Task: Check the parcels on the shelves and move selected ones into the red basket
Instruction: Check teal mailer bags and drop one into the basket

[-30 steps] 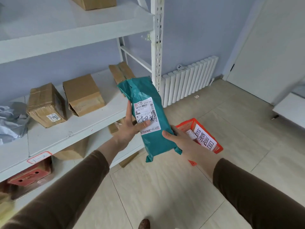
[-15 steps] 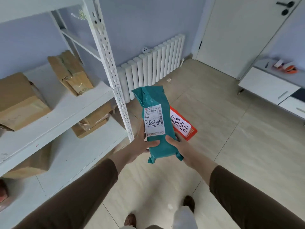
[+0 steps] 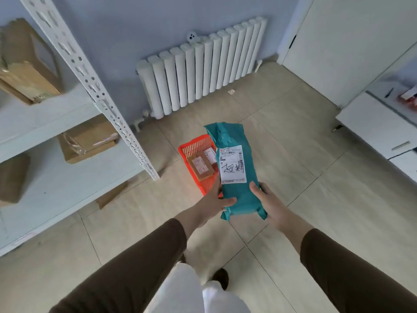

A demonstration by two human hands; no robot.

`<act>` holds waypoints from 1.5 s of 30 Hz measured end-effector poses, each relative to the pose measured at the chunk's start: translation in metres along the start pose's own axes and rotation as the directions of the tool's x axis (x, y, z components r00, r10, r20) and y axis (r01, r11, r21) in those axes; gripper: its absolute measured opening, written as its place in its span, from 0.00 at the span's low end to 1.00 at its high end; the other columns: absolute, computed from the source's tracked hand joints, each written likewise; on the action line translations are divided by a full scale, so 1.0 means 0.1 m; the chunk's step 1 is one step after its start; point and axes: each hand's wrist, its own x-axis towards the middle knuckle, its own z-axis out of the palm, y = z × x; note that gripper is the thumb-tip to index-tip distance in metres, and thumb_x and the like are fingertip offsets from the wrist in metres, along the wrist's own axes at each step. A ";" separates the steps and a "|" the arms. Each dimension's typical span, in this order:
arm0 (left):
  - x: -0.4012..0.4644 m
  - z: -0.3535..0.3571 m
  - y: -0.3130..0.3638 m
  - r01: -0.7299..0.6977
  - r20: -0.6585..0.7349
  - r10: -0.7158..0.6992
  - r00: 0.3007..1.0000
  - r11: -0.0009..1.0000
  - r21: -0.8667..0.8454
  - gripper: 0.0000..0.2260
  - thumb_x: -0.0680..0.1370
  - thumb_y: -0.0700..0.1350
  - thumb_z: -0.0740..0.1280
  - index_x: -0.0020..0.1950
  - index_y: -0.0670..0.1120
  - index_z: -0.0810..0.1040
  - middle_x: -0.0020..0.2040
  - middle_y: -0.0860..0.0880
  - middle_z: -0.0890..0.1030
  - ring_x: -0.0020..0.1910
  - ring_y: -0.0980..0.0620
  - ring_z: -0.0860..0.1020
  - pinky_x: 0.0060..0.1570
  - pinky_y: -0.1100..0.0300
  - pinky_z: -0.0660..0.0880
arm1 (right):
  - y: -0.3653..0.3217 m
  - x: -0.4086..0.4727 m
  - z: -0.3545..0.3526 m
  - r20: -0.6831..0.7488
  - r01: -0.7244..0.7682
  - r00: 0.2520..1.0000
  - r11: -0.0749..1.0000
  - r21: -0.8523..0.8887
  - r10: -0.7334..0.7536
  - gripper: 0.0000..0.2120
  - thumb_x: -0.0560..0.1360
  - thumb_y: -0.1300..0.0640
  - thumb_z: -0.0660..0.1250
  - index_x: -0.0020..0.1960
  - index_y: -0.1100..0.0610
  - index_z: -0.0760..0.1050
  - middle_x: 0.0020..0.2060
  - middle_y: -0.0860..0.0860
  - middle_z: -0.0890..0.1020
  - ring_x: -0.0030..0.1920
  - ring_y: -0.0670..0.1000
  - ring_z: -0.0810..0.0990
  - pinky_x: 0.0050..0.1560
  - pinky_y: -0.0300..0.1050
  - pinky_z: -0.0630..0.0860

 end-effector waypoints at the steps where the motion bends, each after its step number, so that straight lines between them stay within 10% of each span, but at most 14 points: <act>1: 0.11 0.02 -0.04 0.006 -0.016 -0.006 1.000 1.000 -0.011 0.43 0.81 0.39 0.72 0.83 0.68 0.50 0.75 0.59 0.71 0.74 0.53 0.72 0.55 0.61 0.82 | -0.01 0.12 -0.06 -0.003 -0.019 1.000 1.000 -0.010 0.019 0.28 0.75 0.41 0.70 0.69 0.54 0.71 0.60 0.54 0.84 0.59 0.55 0.84 0.54 0.51 0.81; 8: 0.93 -0.13 -0.28 0.102 -0.099 -0.103 0.990 0.995 -0.016 0.44 0.79 0.40 0.73 0.82 0.70 0.50 0.75 0.59 0.71 0.74 0.53 0.72 0.70 0.45 0.77 | 0.06 1.10 -0.27 0.030 -0.097 0.994 0.979 -0.179 0.104 0.35 0.68 0.31 0.72 0.68 0.50 0.73 0.58 0.52 0.86 0.60 0.57 0.84 0.67 0.64 0.77; 32: 3.73 -1.14 -2.59 0.242 -0.456 -0.330 0.826 0.940 -0.243 0.45 0.81 0.29 0.63 0.85 0.62 0.44 0.74 0.50 0.69 0.64 0.47 0.77 0.46 0.64 0.83 | 1.86 4.93 -0.12 0.199 -0.180 0.936 0.881 -0.437 0.290 0.13 0.85 0.50 0.62 0.68 0.49 0.74 0.58 0.50 0.84 0.56 0.54 0.83 0.57 0.54 0.82; 37: 4.16 -1.35 -2.93 0.268 -0.520 -0.385 0.762 0.919 -0.288 0.40 0.82 0.30 0.62 0.86 0.59 0.50 0.69 0.48 0.72 0.48 0.51 0.78 0.47 0.57 0.80 | 2.22 5.50 -0.03 0.176 -0.249 0.917 0.858 -0.450 0.359 0.19 0.86 0.49 0.59 0.74 0.55 0.72 0.64 0.55 0.82 0.59 0.56 0.82 0.58 0.50 0.82; 41: 4.37 -1.45 -3.15 0.313 -0.525 -0.440 0.728 0.895 -0.317 0.40 0.82 0.28 0.60 0.85 0.58 0.50 0.70 0.48 0.70 0.55 0.47 0.77 0.62 0.45 0.80 | 2.45 5.77 0.05 0.180 -0.260 0.909 0.849 -0.460 0.376 0.20 0.86 0.50 0.59 0.76 0.53 0.69 0.65 0.55 0.82 0.60 0.56 0.82 0.62 0.54 0.82; 45: 4.55 -1.52 -3.32 0.348 -0.552 -0.500 0.667 0.865 -0.362 0.41 0.82 0.30 0.59 0.84 0.64 0.48 0.66 0.46 0.72 0.54 0.44 0.80 0.53 0.47 0.83 | 2.60 5.94 0.10 0.180 -0.251 0.912 0.848 -0.467 0.369 0.20 0.86 0.51 0.59 0.77 0.52 0.68 0.65 0.54 0.81 0.60 0.57 0.83 0.63 0.58 0.81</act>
